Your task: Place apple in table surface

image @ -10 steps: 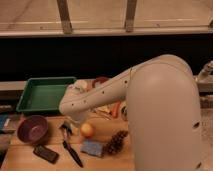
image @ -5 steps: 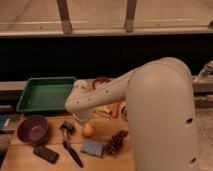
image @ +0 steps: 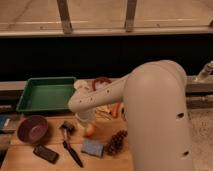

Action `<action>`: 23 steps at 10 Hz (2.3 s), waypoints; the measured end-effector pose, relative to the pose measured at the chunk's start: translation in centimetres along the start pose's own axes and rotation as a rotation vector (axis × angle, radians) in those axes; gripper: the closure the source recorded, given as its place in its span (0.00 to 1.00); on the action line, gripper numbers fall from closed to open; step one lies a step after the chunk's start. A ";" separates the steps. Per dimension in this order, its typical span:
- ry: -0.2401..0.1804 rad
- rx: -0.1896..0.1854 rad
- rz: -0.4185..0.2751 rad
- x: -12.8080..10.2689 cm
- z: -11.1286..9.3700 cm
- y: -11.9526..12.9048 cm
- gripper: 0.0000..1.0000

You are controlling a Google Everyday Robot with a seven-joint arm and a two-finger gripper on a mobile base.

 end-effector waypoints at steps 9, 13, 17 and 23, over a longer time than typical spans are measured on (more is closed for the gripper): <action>-0.043 -0.016 -0.024 0.4 -0.4 1.8 1.00; -0.158 -0.019 -0.012 -0.4 -6.1 1.0 1.00; -0.312 0.045 0.035 -1.5 -15.3 -1.5 1.00; -0.356 0.101 0.054 -2.2 -20.7 -2.8 1.00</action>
